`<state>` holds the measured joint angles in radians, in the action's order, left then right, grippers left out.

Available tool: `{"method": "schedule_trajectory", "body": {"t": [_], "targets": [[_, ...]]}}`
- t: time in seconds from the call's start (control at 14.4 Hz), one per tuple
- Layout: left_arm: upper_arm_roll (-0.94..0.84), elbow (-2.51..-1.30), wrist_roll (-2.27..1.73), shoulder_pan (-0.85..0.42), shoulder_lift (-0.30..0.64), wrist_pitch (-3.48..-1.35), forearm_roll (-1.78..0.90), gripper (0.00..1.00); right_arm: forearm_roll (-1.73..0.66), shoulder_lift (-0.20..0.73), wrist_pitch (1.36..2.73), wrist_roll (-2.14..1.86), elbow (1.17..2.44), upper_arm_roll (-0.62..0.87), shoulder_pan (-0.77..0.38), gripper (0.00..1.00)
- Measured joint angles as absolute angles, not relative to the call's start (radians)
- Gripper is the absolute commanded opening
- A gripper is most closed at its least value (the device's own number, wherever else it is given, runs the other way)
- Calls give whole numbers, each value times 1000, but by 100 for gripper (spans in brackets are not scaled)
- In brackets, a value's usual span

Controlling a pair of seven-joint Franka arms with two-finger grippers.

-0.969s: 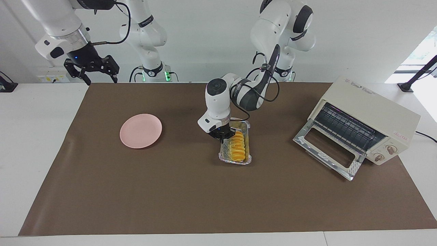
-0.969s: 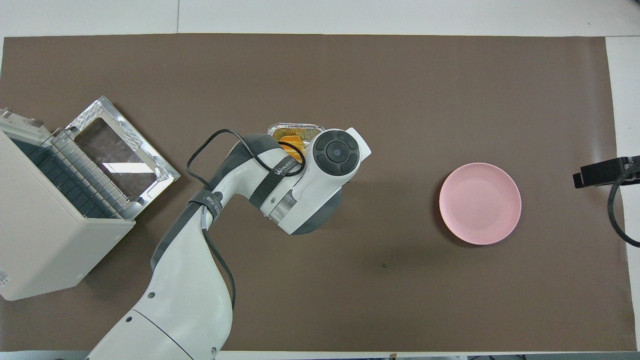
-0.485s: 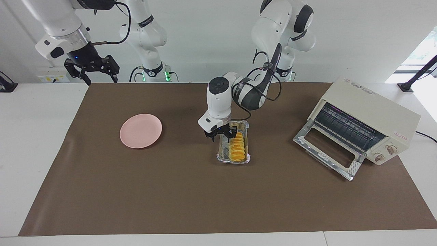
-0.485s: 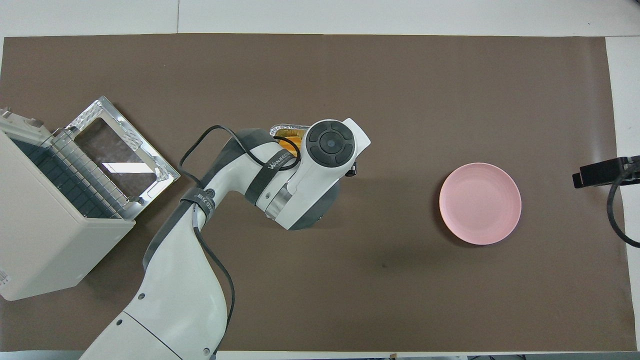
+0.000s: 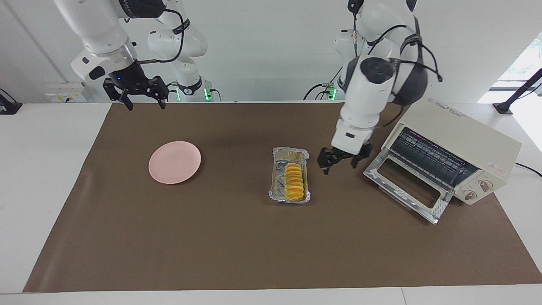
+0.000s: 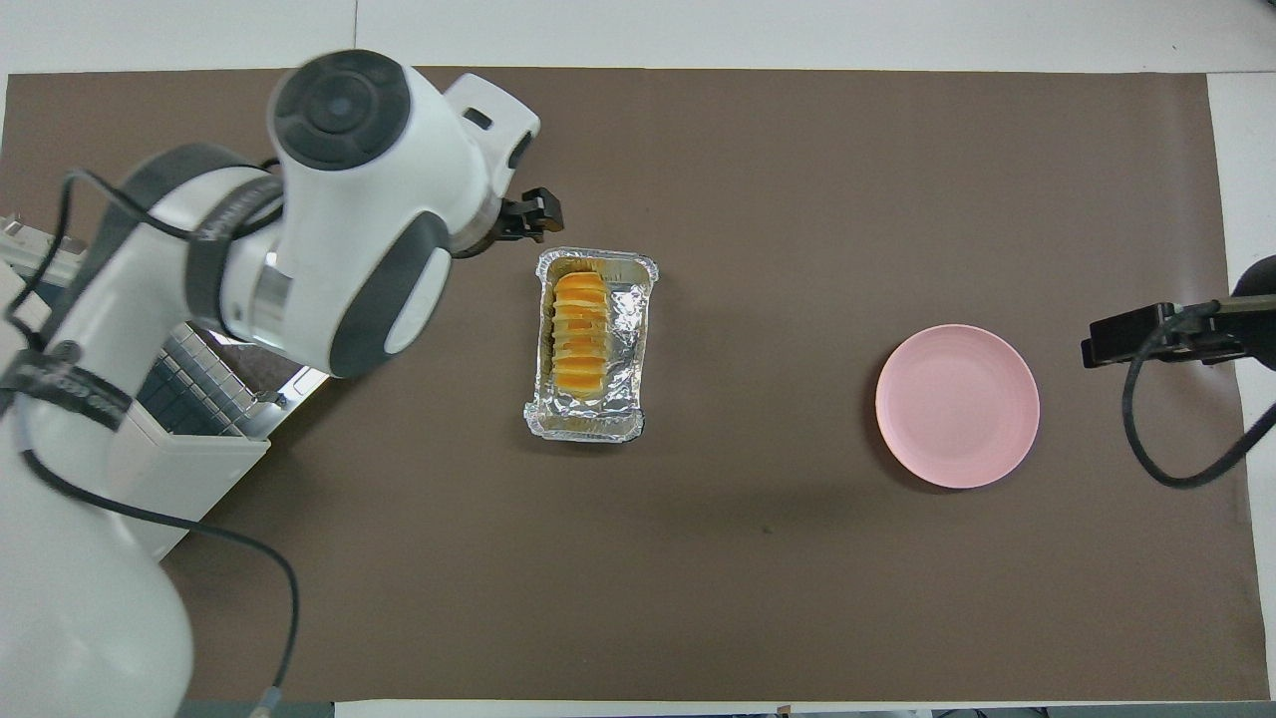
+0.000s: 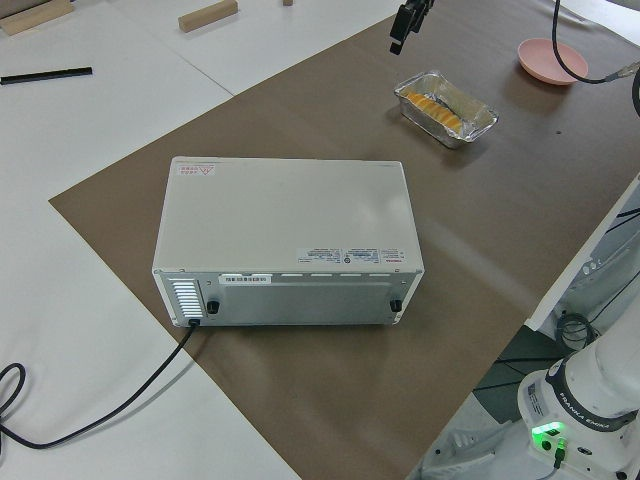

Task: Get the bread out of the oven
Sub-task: 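Set the tray on the table while the right gripper reaches it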

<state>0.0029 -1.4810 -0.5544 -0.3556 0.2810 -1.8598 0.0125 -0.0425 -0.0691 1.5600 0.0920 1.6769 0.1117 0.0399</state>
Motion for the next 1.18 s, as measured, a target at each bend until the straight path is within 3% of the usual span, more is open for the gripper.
{"method": "schedule_trajectory", "body": {"t": [0.21,0.48,0.76,0.97,1.18], "targets": [[4,-1482,-385,-179,209,-1729,9,100,-28,20,1622,286,1658,114,-86,100],[3,-1517,-213,-43,100,-1566,7,100,3,217,1678,506,1526,114,-221,100],[3,-1618,-114,-1,-23,-1524,7,100,24,388,1748,693,1426,110,-320,100],[-12,-1638,-110,-1,-39,-1519,7,100,54,532,1751,821,1300,107,-390,100],[-21,-1644,-110,-1,-38,-1518,7,100,66,620,1800,843,1254,107,-444,100]]}}
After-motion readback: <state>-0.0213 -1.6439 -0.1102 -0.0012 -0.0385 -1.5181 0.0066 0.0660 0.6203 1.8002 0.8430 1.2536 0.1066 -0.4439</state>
